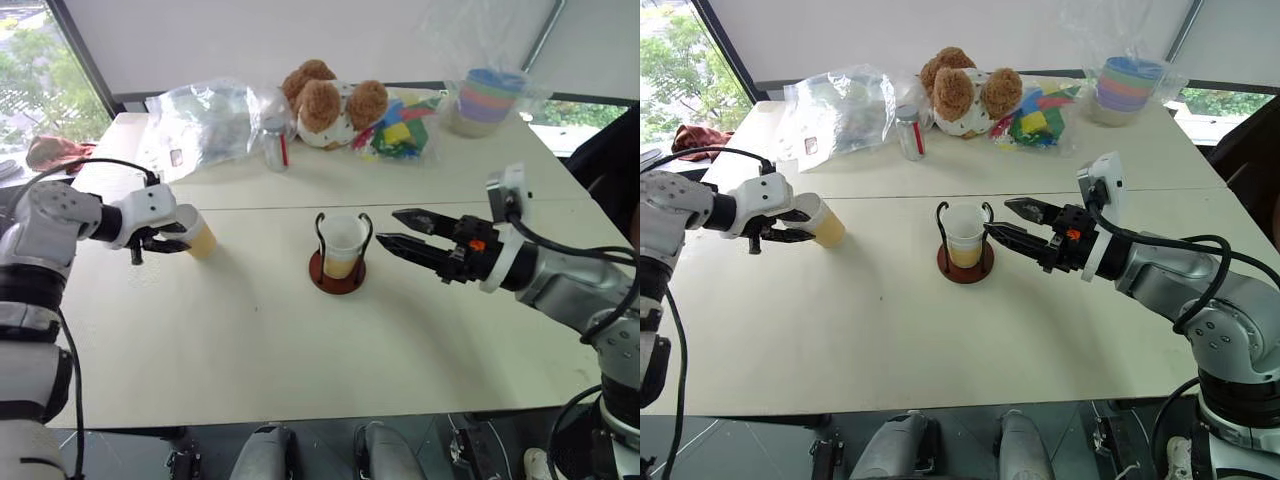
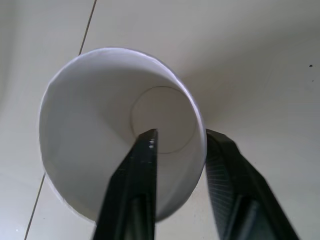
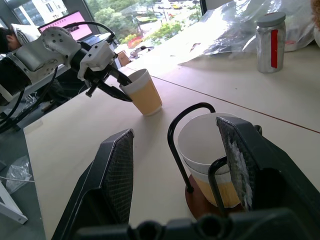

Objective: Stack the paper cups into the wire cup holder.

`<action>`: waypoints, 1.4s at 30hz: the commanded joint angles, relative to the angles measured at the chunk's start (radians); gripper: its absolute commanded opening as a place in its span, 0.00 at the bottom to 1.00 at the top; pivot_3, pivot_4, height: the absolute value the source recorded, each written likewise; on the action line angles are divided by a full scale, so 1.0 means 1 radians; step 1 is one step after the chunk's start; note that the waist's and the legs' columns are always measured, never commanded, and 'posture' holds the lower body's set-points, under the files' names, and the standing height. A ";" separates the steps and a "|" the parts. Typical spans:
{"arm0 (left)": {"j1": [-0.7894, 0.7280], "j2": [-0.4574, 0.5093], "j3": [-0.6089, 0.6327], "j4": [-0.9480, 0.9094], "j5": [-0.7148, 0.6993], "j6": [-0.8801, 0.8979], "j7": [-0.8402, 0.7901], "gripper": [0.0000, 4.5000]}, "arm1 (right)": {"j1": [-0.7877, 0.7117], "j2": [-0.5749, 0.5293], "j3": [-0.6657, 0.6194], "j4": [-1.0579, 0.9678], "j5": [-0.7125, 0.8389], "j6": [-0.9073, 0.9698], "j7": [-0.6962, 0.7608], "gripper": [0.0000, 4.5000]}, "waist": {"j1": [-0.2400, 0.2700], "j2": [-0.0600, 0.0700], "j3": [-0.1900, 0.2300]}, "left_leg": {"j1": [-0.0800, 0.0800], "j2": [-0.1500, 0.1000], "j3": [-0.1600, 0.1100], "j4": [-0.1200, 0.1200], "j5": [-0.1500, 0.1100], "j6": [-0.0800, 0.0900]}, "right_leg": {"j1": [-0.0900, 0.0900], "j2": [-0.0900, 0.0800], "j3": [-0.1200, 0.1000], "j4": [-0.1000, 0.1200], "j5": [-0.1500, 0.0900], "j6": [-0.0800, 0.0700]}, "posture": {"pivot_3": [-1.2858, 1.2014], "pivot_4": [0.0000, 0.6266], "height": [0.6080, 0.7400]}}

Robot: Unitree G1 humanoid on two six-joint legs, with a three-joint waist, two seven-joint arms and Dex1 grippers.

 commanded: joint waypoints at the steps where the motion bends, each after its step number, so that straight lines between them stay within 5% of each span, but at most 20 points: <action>1: -0.067 -0.009 0.021 0.048 0.008 -0.048 0.001 0.02 | 0.024 -0.020 -0.057 -0.036 0.011 -0.014 -0.004 0.63 | 0.000 0.000 0.000 | 0.000 0.000 0.000 0.000 0.000 0.000 | 0.000 0.000 0.000 0.000 0.000 0.000 | 0.52 0.24 1.00; 9: -0.474 -0.206 0.026 0.078 -0.081 0.009 -0.232 0.02 | 0.147 -0.137 -0.121 0.012 -0.076 -0.019 0.068 0.63 | 0.025 -0.006 0.001 | -0.007 0.000 -0.004 0.008 -0.001 0.002 | 0.001 0.002 -0.002 -0.001 0.001 0.002 | 0.52 0.24 1.00; 12: -0.603 -0.267 -0.106 0.049 -0.257 0.096 -0.297 0.02 | 0.165 -0.183 -0.157 0.041 -0.120 -0.025 0.097 0.63 | 0.023 -0.004 0.000 | -0.011 0.000 -0.003 0.014 -0.004 0.007 | 0.000 0.002 -0.001 -0.002 0.004 0.006 | 0.52 0.24 1.00; 17: -0.691 -0.302 -0.373 0.035 -0.487 0.093 -0.297 0.02 | 0.216 -0.209 -0.251 0.012 -0.138 -0.013 0.096 0.63 | 0.000 -0.001 -0.001 | -0.009 0.000 -0.002 0.013 -0.006 0.010 | 0.000 0.002 0.003 -0.003 0.004 0.008 | 0.52 0.24 1.00; 25: -0.718 -0.342 -0.657 0.087 -0.584 -0.062 -0.297 0.02 | 0.296 -0.175 -0.336 -0.088 -0.096 0.018 0.030 0.63 | -0.002 -0.001 -0.001 | -0.008 0.001 -0.002 0.013 -0.005 0.009 | -0.001 0.004 0.005 -0.002 0.004 0.007 | 0.52 0.24 1.00; 37: -0.767 -0.381 -0.829 0.147 -0.636 -0.154 -0.297 0.02 | 0.344 -0.142 -0.367 -0.126 -0.067 0.012 -0.051 0.63 | 0.001 -0.001 -0.001 | -0.010 0.000 -0.002 0.015 -0.005 0.009 | -0.001 0.004 0.006 -0.003 0.004 0.007 | 0.52 0.24 1.00; 42: -0.796 -0.423 -0.866 0.223 -0.607 -0.205 -0.297 0.41 | 0.355 -0.126 -0.365 -0.138 -0.061 0.004 -0.071 0.63 | 0.001 -0.001 -0.001 | -0.010 0.000 -0.002 0.015 -0.006 0.009 | -0.001 0.004 0.006 -0.003 0.004 0.007 | 0.52 0.24 1.00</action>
